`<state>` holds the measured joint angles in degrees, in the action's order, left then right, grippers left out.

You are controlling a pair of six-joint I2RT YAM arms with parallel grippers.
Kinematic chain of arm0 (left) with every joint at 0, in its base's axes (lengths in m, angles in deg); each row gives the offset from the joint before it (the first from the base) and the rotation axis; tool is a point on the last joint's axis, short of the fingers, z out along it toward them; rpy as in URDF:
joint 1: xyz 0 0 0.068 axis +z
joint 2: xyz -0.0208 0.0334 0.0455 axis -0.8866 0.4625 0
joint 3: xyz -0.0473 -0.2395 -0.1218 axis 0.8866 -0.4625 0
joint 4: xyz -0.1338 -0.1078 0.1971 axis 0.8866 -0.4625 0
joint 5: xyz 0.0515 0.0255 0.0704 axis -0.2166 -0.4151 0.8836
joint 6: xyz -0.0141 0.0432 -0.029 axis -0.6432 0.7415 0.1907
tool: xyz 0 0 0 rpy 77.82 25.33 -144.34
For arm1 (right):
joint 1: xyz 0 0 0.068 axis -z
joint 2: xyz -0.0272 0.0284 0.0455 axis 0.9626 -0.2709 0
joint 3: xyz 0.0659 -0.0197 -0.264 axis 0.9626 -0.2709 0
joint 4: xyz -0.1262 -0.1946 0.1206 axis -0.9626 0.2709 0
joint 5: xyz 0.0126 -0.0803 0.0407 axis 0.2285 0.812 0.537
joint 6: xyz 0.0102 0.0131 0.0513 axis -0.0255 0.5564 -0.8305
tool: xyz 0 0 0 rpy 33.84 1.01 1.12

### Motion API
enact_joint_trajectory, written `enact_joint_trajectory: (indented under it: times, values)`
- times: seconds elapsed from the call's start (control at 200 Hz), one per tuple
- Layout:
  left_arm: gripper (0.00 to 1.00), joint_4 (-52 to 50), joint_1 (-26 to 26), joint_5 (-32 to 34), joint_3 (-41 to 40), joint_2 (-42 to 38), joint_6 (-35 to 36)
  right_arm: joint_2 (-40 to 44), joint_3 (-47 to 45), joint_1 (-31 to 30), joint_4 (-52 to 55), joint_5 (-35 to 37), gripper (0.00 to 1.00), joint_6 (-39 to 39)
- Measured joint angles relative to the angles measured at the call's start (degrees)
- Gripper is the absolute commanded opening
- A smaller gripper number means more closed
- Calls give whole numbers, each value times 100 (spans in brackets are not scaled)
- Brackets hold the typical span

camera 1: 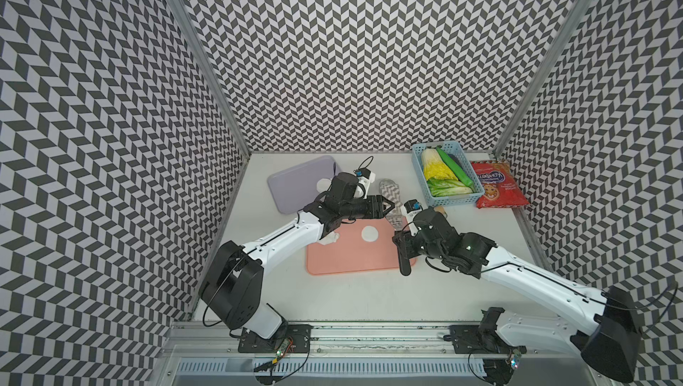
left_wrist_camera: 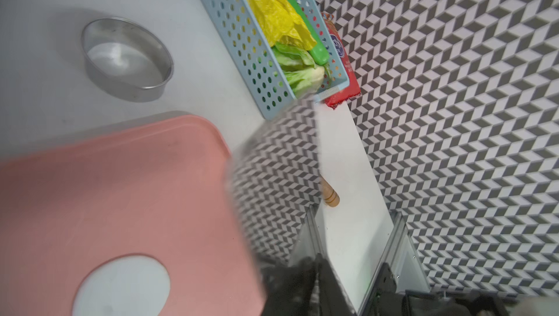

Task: Roll out the dumpling wrappers from the dough
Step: Pick up the spatula from the center of the board.

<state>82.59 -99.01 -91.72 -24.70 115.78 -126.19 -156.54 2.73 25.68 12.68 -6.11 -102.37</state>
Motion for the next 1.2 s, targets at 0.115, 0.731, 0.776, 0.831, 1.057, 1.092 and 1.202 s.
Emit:
enact_joint_trajectory:
  times: [0.115,0.731,0.776,0.831,1.057,1.092,1.202]
  values:
    - [32,0,-22,11,24,96,28,0,59,-15,-9,-13,0,50]
    - [0,278,114,-299,37,223,-516,146,-221,-15,-109,-203,61,-214]
    - [0,348,144,-337,7,223,-584,170,-304,-17,-151,-225,61,-278]
    - [0,426,181,-387,-44,219,-660,175,-398,-26,-205,-236,61,-361]
    - [0,632,326,-551,-308,107,-890,175,-496,-107,-378,-229,59,-564]
    - [0,656,339,-568,-313,105,-905,175,-496,-114,-415,-227,59,-586]
    - [0,796,369,-643,-400,55,-1008,170,-494,-127,-511,-229,59,-647]
